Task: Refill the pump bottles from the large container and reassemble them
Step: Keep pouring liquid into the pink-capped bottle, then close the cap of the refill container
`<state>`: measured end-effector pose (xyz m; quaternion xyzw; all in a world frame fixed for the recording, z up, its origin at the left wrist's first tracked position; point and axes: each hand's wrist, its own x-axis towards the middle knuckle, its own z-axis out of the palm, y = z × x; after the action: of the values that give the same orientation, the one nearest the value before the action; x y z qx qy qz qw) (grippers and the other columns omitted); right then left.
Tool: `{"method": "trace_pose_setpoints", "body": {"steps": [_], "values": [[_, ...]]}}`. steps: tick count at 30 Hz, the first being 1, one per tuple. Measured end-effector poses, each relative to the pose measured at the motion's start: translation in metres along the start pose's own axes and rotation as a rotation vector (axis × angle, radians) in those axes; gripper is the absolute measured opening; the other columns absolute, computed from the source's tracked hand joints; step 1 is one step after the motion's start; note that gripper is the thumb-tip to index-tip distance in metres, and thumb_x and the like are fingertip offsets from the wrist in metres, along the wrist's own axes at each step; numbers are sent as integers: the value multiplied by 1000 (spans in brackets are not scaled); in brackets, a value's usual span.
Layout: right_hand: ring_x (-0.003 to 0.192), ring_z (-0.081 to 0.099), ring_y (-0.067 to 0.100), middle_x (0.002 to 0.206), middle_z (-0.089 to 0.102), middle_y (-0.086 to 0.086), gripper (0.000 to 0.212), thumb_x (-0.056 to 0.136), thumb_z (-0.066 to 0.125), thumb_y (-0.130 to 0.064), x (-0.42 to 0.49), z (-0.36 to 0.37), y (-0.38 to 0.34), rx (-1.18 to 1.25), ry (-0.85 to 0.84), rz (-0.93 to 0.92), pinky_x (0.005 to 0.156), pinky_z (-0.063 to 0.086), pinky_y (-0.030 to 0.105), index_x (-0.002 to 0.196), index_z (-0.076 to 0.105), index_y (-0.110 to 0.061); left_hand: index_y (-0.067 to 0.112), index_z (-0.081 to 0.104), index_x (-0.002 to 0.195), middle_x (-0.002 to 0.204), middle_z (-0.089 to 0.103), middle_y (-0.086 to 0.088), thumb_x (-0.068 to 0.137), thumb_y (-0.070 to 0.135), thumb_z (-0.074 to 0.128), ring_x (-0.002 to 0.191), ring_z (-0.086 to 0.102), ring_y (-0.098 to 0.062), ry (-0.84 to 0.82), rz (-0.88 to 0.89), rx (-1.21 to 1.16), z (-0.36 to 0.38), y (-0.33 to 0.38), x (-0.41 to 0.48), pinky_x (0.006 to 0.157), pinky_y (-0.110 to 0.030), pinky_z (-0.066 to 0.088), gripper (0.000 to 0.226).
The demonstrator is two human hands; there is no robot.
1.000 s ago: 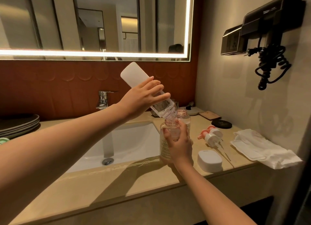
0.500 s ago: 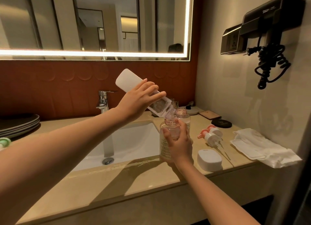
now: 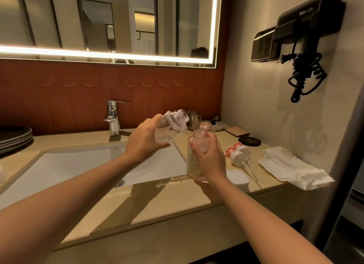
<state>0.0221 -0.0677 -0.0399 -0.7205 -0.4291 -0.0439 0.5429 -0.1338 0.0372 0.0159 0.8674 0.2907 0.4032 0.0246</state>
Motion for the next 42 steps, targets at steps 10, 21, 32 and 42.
{"method": "trace_pose_setpoints", "body": {"steps": [10,21,32,42], "values": [[133,30,26,146,34,6,80,81,20,-70,-5,-42,8,-408,-47,8,99,35,41,148,17,-26,18,42,132,109,55,0,65,34,80,99,54,-16,56,-241,-614,4,31,-13,77,-27,44,78],[133,33,28,146,33,9,82,78,35,-77,-29,-60,54,-824,-241,74,96,43,49,140,31,-23,25,43,131,112,56,4,69,36,79,98,53,-13,-24,-265,-741,33,63,-37,67,-19,41,72],[99,55,22,109,58,5,46,94,37,-53,25,-84,-40,-472,101,-174,72,43,30,108,61,-17,27,37,135,106,54,9,66,43,79,96,54,-10,15,-315,-764,34,54,-44,75,-24,44,82],[108,53,15,121,60,6,37,93,52,-36,55,-47,-133,-32,-255,-358,84,45,28,119,62,-11,29,37,136,110,55,7,69,38,78,100,53,-11,-41,-316,-829,36,50,-42,79,-25,46,79]]}}
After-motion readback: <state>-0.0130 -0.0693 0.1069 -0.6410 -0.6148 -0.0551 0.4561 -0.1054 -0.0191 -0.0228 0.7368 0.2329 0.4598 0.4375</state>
